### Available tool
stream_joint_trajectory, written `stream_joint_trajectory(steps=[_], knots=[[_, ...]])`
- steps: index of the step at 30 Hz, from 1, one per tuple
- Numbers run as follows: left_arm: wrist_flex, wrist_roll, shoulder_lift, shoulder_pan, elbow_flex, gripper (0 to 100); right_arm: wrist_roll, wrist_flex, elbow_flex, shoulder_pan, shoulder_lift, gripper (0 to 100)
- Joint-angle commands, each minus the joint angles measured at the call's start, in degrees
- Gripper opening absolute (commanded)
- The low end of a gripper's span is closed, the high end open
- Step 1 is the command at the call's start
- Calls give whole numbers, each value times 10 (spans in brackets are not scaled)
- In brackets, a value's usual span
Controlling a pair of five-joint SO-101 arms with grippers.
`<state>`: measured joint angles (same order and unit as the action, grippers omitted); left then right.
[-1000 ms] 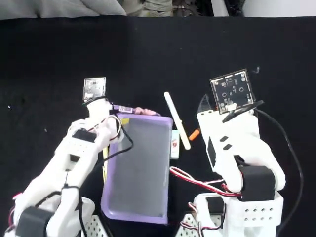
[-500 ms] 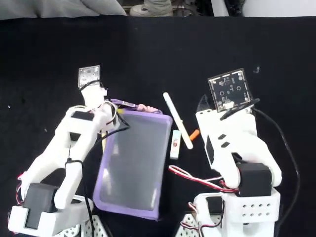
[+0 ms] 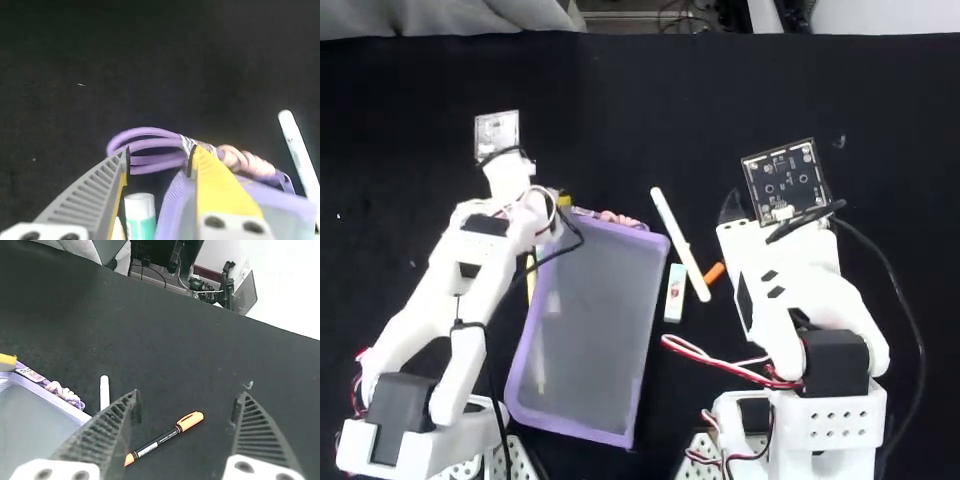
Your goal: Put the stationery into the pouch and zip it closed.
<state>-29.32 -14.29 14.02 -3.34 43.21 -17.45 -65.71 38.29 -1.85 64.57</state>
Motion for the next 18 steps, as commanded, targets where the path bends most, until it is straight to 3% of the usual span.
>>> stream_joint_trajectory(steps=[1,11,18], knots=[[11,-50,17,17,-40,214,-3,13,-3,11,3,293],[4,-94,-119,41,-96,214,-3,13,-3,11,3,293],[-92,-93,-191,82,-192,212,-3,12,-3,11,3,293]])
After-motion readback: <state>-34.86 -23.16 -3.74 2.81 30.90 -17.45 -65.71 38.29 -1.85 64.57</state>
